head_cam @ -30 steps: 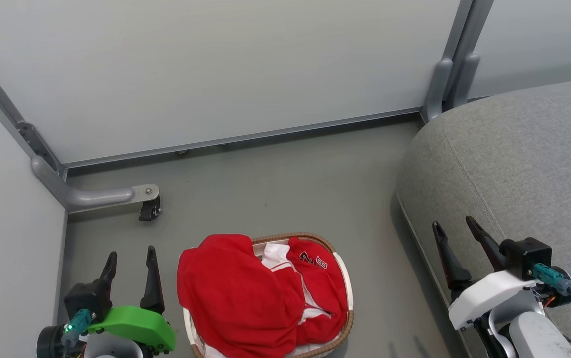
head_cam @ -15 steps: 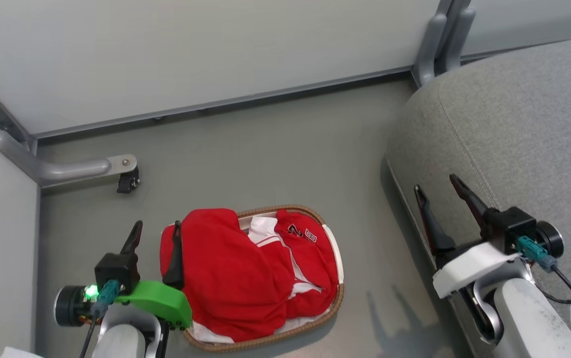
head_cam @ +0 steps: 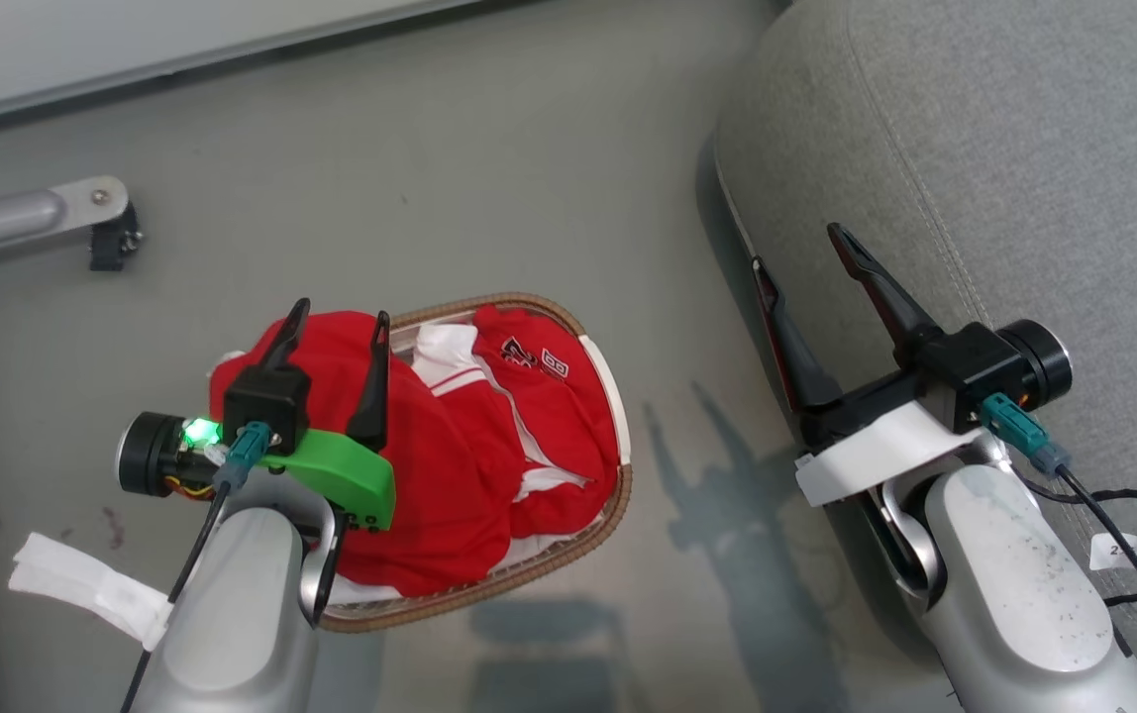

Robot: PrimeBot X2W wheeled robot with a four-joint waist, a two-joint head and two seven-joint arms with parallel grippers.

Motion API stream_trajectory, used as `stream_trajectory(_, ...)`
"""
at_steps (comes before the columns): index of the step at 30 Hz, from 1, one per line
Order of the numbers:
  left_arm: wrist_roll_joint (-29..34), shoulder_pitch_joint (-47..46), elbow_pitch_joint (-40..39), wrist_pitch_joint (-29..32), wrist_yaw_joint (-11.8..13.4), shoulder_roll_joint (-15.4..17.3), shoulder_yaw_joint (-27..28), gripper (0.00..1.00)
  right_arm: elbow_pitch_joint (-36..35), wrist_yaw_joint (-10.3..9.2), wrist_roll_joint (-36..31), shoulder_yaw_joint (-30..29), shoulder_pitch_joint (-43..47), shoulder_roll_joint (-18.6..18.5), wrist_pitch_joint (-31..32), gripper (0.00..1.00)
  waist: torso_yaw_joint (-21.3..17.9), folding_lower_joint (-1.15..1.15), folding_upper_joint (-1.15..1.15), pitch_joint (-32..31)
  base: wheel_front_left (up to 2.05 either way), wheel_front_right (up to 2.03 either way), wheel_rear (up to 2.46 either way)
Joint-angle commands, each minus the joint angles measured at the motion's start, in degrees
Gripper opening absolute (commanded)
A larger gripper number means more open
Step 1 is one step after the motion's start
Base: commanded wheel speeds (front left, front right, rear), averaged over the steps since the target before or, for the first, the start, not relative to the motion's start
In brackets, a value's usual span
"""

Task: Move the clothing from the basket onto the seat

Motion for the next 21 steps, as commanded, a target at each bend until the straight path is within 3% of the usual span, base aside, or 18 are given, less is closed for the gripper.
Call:
stream_trajectory(1,0.48,-1.98,0.85,-0.02,-0.23,0.88,-0.18,1.00,-0.47,-0.06,-0.08,0.58,-1.18,0.25,-0.25,1.00,-5.40,-0.01,0.00,7.71,0.00,0.00,0.00)
stream_trajectory(12,3.74,-8.56,9.84,-0.01,0.88,2.48,-2.32,1.00,-2.86,-0.06,0.42,1.76,-3.77,1.64,-0.19,1.00,-10.10,-0.01,0.00,15.96,0.00,0.00,0.00)
stream_trajectory(21,6.03,-12.50,20.19,0.00,5.46,3.29,-3.94,1.00,-4.29,-0.06,0.86,2.67,-4.46,1.95,-0.19,1.00,-11.72,-0.01,0.00,19.87,0.00,0.00,0.00)
